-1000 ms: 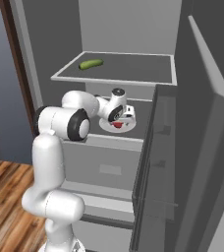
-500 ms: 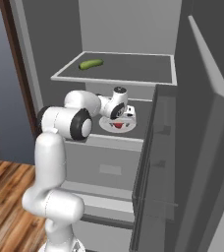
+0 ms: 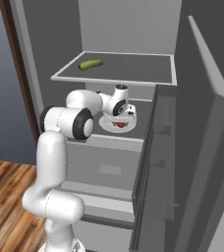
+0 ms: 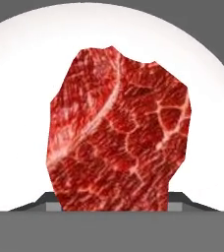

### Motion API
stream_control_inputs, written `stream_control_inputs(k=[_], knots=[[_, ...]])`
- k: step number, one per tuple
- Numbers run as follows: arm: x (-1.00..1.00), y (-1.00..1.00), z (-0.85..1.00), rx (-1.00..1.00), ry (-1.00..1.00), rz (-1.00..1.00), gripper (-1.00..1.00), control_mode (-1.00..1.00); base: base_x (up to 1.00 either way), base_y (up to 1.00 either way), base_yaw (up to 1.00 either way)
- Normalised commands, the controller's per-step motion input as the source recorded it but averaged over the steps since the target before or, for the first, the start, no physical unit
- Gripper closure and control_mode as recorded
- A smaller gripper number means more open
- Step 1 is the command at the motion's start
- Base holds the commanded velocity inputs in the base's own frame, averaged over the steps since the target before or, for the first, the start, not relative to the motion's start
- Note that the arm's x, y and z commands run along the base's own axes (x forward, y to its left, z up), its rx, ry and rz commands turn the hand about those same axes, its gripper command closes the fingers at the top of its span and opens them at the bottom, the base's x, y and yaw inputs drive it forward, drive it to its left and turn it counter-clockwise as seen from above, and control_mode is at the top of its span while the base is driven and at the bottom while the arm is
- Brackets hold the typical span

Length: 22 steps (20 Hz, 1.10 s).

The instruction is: Retrieve the steak from the fridge and place it on the cutting board.

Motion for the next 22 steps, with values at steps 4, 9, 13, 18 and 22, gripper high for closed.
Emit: stream_control_inputs(k=[4, 9, 13, 18, 22], knots=[[-0.04, 0.01, 0.05, 0.01, -0.02, 0.00, 1.00, -1.00, 0.00, 0.00, 0.00], [-0.18, 0.00, 0.19, 0.01, -0.17, 0.00, 1.00, -1.00, 0.00, 0.00, 0.00], [-0.07, 0.00, 0.00, 0.00, -0.02, 0.00, 1.00, -1.00, 0.00, 0.00, 0.00], [-0.37, 0.00, 0.05, 0.00, -0.04, 0.00, 1.00, -1.00, 0.00, 0.00, 0.00], [-0.51, 0.00, 0.24, 0.00, -0.09, 0.00, 1.00, -1.00, 0.00, 0.00, 0.00]])
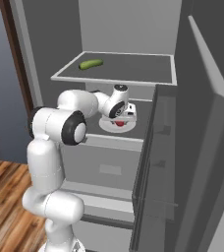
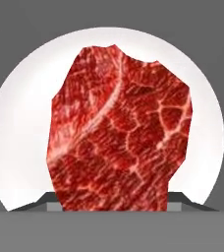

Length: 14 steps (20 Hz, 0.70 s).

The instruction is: Retrieve the steak from the fridge and place it on the cutting board.

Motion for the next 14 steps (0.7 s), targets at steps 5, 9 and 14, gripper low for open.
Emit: stream_control_inputs(k=[5, 9, 14], knots=[[-0.58, 0.00, 0.04, 0.00, -0.07, 0.00, 1.00, -1.00, 0.00, 0.00, 0.00], [-0.60, 0.00, 0.04, 0.00, -0.02, 0.00, 1.00, -1.00, 0.00, 0.00, 0.00], [-0.78, 0.00, 0.36, 0.00, -0.01, 0.00, 1.00, -1.00, 0.00, 0.00, 0.00]])
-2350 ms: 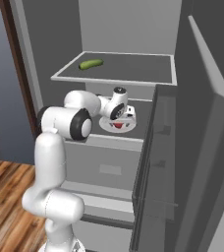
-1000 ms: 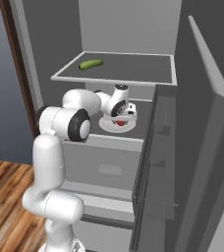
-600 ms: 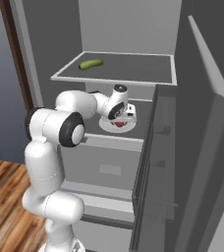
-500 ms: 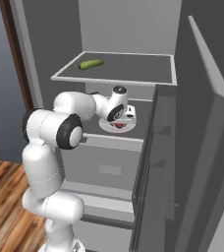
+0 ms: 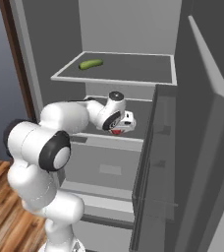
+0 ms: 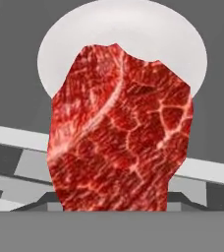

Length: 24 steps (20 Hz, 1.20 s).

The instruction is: Retrieve the steak from the fridge and place it on the cutting board.

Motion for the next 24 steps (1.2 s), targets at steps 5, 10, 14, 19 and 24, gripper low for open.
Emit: stream_control_inputs(k=[5, 10, 14, 19, 24], knots=[[-0.87, 0.01, 0.85, 0.00, 0.00, 0.00, 1.00, -1.00, 0.00, 0.00, 0.00], [-0.95, 0.10, 0.73, 0.00, 0.10, 0.00, 1.00, -1.00, 0.00, 0.00, 0.00], [-1.00, 0.32, 0.60, -0.08, 0.21, 0.00, 1.00, -1.00, 0.00, 0.00, 0.00], [-0.99, 0.55, 0.23, -0.11, 0.20, -0.05, 1.00, -1.00, 0.00, 0.00, 0.00], [-0.85, 0.48, 0.21, 0.00, 0.04, -0.20, 1.00, -1.00, 0.00, 0.00, 0.00]])
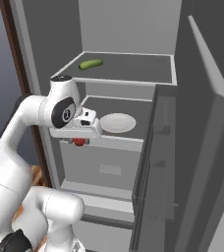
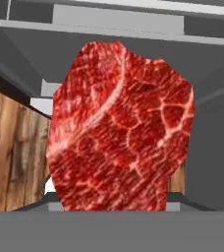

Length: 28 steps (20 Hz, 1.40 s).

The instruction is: Retrieve the steak from the fridge and place it on the cutting board.

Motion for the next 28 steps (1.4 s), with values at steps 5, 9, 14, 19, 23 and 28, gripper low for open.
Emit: stream_control_inputs(k=[5, 9, 14, 19, 23, 28], knots=[[-0.55, 0.33, 0.12, 0.09, 0.00, -0.38, 1.00, -1.00, 0.00, 0.00, 0.00], [-0.06, 0.10, 0.00, 0.00, 0.00, -0.26, 1.00, -1.00, 0.00, 0.00, 0.00], [0.00, -0.02, 0.00, -0.02, 0.00, -0.02, 1.00, -1.00, 0.00, 0.00, 0.00], [0.00, 0.00, 0.00, 0.00, 0.00, 0.00, 1.00, -1.00, 0.00, 0.00, 0.00], [0.00, 0.00, 0.00, 0.00, 0.00, 0.00, 1.00, 1.00, 0.00, 0.00, 0.00], [0.00, 0.00, 0.00, 0.00, 0.00, 0.00, 1.00, 1.00, -0.49, 0.23, 0.00]])
